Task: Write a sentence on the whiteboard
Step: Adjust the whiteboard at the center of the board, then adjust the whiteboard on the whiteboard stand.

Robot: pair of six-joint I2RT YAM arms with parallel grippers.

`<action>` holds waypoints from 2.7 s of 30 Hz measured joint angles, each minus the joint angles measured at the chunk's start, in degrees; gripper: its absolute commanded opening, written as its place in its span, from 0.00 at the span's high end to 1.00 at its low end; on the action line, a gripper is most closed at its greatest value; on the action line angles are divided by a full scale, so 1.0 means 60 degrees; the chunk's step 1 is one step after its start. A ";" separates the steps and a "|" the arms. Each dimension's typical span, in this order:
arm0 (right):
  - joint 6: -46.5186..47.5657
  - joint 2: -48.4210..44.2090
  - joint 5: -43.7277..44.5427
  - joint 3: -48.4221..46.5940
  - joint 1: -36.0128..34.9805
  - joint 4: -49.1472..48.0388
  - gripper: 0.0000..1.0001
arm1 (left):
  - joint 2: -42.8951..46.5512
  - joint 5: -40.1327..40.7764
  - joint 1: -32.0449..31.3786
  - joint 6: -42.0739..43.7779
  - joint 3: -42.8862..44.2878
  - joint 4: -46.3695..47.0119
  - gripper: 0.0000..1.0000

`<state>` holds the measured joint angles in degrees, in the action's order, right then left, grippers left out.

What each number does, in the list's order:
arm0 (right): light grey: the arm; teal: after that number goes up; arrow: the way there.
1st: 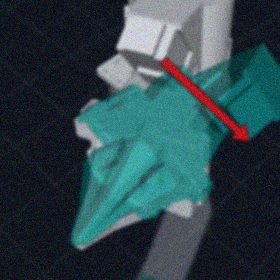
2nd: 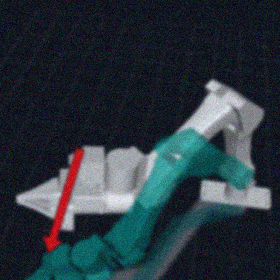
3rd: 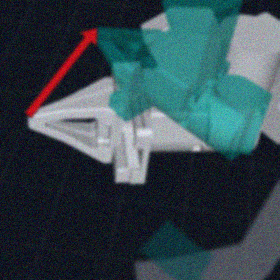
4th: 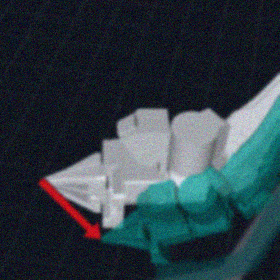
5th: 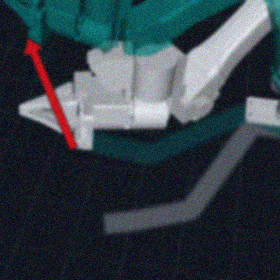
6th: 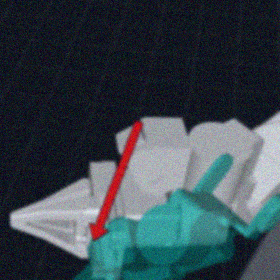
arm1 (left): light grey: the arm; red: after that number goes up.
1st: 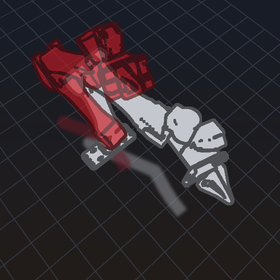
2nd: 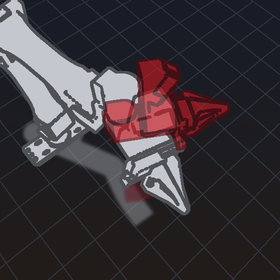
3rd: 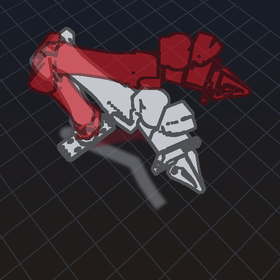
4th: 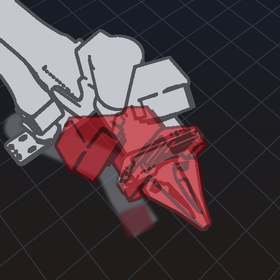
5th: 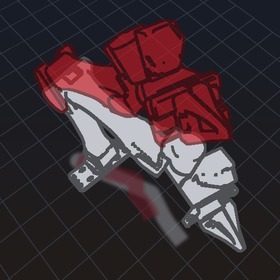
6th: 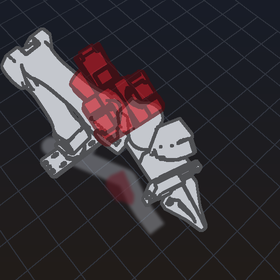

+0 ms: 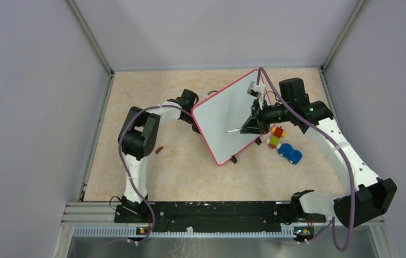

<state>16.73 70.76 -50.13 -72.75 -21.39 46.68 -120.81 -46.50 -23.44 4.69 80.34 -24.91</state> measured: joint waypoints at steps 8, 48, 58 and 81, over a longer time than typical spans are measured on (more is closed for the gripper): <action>-0.0124 0.0007 0.0652 0.0317 0.0000 -0.0962 1.00 | 0.0208 -0.1122 0.1115 0.0025 -0.0087 0.0109 0.42; 0.0284 -0.0044 0.0987 -0.0517 -0.0044 -0.0612 1.00 | 0.1588 -0.0109 0.0066 0.0189 0.4291 -0.2809 0.85; 0.0273 -0.0044 0.0984 -0.0514 -0.0044 -0.0627 1.00 | 0.2685 -0.0259 0.0033 -0.0484 0.3213 -0.2871 1.00; 0.0262 0.0066 0.0820 -0.0499 -0.0186 -0.0630 1.00 | 0.1985 -0.0871 0.0131 0.0131 0.3883 -0.3377 1.00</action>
<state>18.31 71.16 -45.21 -75.75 -22.50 42.89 -108.90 -51.72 -22.65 5.48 103.63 -45.17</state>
